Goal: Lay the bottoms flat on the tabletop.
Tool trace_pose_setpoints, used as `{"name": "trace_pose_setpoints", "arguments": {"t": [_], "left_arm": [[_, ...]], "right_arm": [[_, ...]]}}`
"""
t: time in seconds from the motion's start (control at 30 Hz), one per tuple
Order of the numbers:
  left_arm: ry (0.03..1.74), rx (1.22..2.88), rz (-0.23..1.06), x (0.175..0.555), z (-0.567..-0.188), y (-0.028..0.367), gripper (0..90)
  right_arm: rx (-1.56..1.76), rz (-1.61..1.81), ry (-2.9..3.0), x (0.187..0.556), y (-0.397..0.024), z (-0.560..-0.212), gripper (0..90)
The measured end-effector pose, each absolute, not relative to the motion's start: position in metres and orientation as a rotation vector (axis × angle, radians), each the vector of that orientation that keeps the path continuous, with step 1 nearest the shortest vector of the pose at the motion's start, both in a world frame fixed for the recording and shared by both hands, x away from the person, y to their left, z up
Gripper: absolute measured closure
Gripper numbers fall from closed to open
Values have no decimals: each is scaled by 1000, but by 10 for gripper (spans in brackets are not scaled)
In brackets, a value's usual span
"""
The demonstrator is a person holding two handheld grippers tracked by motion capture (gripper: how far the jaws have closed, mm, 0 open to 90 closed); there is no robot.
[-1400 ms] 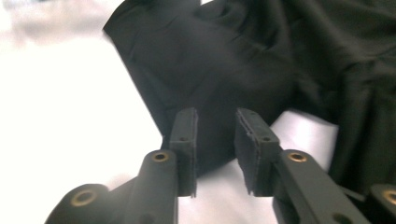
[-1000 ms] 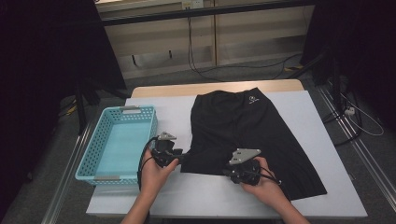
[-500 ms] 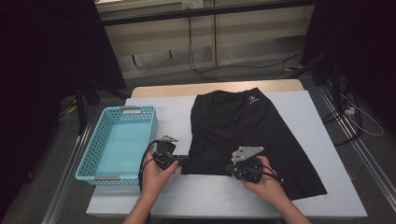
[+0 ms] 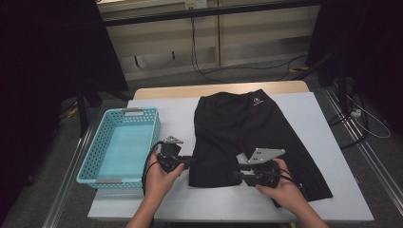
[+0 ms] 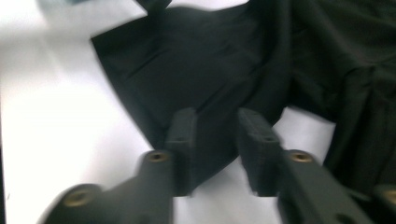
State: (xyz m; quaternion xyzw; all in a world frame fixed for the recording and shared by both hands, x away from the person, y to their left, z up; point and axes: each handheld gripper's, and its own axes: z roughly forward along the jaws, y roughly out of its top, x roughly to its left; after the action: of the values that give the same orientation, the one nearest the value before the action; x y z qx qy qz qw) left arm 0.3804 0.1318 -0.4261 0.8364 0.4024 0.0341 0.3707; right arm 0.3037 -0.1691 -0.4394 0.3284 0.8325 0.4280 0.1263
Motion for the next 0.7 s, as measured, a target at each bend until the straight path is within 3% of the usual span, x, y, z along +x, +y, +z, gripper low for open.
{"name": "trace_pose_setpoints", "arguments": {"t": [0.07, 0.23, 0.3, 0.53, 0.7], "left_arm": [[1027, 2149, 144, 385, -431, 130, 566], [1023, 2143, 141, 395, -442, 128, 531], [1025, 2147, 134, 396, -443, 128, 571], [1027, 2193, 67, 394, -449, 119, 869], [1039, 2191, 94, 390, -444, 123, 898]], "right_arm": [[972, 1238, 2398, 305, -171, -438, 600], [1025, 1195, 2363, 314, -172, -443, 569], [1042, 1178, 2356, 317, -172, -446, 550], [1078, 1173, 2323, 321, -173, -447, 530], [1104, 1189, 2281, 325, -177, -445, 560]]}}
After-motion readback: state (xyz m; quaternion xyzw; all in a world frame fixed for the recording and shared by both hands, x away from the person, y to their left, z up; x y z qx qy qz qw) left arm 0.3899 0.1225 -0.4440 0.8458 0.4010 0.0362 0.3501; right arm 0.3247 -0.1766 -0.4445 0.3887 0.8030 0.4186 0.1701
